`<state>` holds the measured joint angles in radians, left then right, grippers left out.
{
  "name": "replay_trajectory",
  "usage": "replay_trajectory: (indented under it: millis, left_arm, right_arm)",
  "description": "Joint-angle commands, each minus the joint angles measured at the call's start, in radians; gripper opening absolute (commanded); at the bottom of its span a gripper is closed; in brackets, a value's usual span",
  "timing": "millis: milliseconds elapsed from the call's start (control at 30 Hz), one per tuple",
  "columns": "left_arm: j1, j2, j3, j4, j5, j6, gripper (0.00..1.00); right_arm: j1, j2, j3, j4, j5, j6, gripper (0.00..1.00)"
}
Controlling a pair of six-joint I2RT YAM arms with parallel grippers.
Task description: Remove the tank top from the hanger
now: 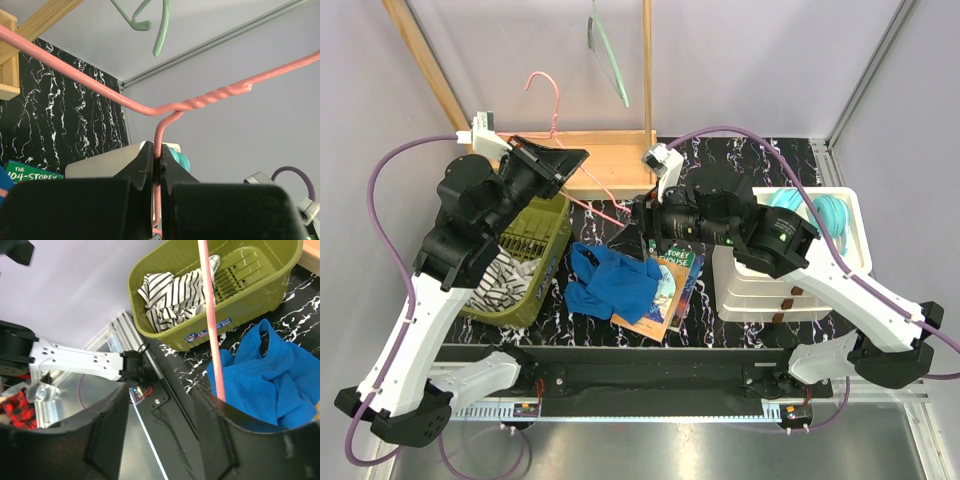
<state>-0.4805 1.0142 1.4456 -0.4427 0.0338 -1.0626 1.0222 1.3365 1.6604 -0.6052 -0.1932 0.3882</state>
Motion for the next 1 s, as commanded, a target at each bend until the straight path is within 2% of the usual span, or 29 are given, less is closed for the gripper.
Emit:
replay_trajectory:
  millis: [0, 33, 167, 367, 467, 667, 700, 767, 800, 833, 900, 933, 967]
  left_arm:
    - [-0.004, -0.031, 0.021, 0.004, -0.003, 0.024, 0.00]
    - [-0.004, -0.029, 0.030, -0.008, -0.008, 0.047, 0.00]
    - [-0.004, -0.020, 0.050, -0.041, -0.005, 0.067, 0.00]
    - [0.003, -0.019, 0.078, -0.076, 0.006, 0.073, 0.00]
    - [0.003, -0.012, 0.088, -0.074, 0.018, 0.064, 0.00]
    - [0.005, -0.012, 0.075, -0.076, 0.034, 0.047, 0.00]
    - [0.005, -0.012, 0.068, -0.074, 0.032, 0.047, 0.00]
    - [0.005, -0.017, 0.064, -0.073, 0.032, 0.050, 0.00]
    - [0.005, -0.017, 0.061, -0.074, 0.031, 0.053, 0.00]
    - [0.005, -0.022, 0.059, -0.076, 0.028, 0.058, 0.03]
    - [0.011, -0.028, 0.067, -0.085, 0.018, 0.075, 0.17]
    - [0.013, -0.037, 0.071, -0.102, 0.011, 0.085, 0.35]
    - [0.014, -0.042, 0.079, -0.117, -0.015, 0.110, 0.41]
  right_arm:
    - [-0.001, -0.017, 0.108, 0.001, 0.049, 0.000, 0.67]
    - [0.001, -0.020, 0.120, -0.005, 0.066, -0.002, 0.73]
    - [0.001, -0.042, 0.125, -0.011, 0.142, -0.032, 0.87]
    - [0.001, 0.025, 0.156, -0.090, 0.184, -0.046, 0.89]
    - [-0.001, 0.053, 0.145, -0.091, 0.143, -0.035, 0.86]
    - [0.001, 0.096, 0.131, -0.094, 0.061, 0.005, 0.59]
    - [0.001, 0.099, 0.136, -0.091, 0.060, 0.005, 0.46]
    - [-0.001, 0.101, 0.154, -0.090, 0.067, -0.002, 0.29]
    - [-0.001, 0.104, 0.160, -0.085, 0.081, -0.009, 0.11]
    - [0.001, 0.107, 0.168, -0.084, 0.087, -0.012, 0.02]
    - [0.001, 0.115, 0.193, -0.074, 0.115, -0.021, 0.00]
    - [0.001, 0.130, 0.203, -0.073, 0.127, -0.026, 0.00]
    - [0.001, 0.138, 0.232, -0.073, 0.156, -0.031, 0.00]
